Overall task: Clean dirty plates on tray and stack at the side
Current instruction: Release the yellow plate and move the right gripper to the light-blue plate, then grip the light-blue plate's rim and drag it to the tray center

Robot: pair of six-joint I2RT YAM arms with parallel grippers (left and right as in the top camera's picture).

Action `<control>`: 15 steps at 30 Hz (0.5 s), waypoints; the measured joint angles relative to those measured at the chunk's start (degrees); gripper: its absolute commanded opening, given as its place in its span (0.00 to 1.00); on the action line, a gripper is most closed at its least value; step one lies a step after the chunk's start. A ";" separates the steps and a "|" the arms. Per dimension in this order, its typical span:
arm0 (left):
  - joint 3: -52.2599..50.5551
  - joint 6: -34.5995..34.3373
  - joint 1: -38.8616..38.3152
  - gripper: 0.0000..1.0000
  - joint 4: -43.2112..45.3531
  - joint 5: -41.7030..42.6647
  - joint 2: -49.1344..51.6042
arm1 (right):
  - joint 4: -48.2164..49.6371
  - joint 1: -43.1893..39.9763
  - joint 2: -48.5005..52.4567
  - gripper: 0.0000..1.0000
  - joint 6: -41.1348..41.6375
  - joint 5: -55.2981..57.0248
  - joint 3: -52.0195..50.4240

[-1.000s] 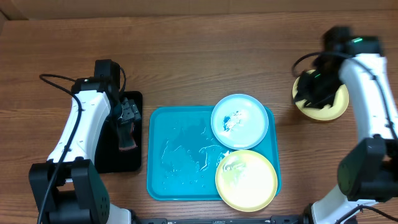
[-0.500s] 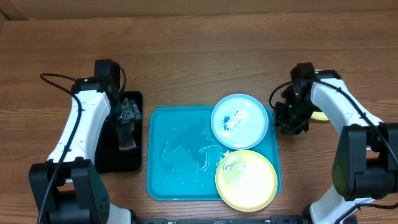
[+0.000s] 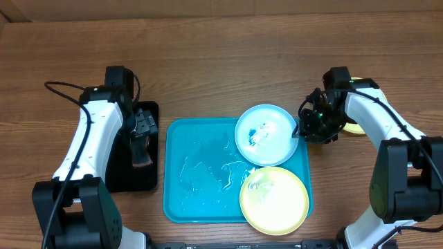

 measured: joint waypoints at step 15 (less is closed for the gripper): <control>0.00 0.00 0.00 0.95 -0.52 0.00 0.00 | 8.26 2.71 0.00 0.17 2.05 -0.83 -5.84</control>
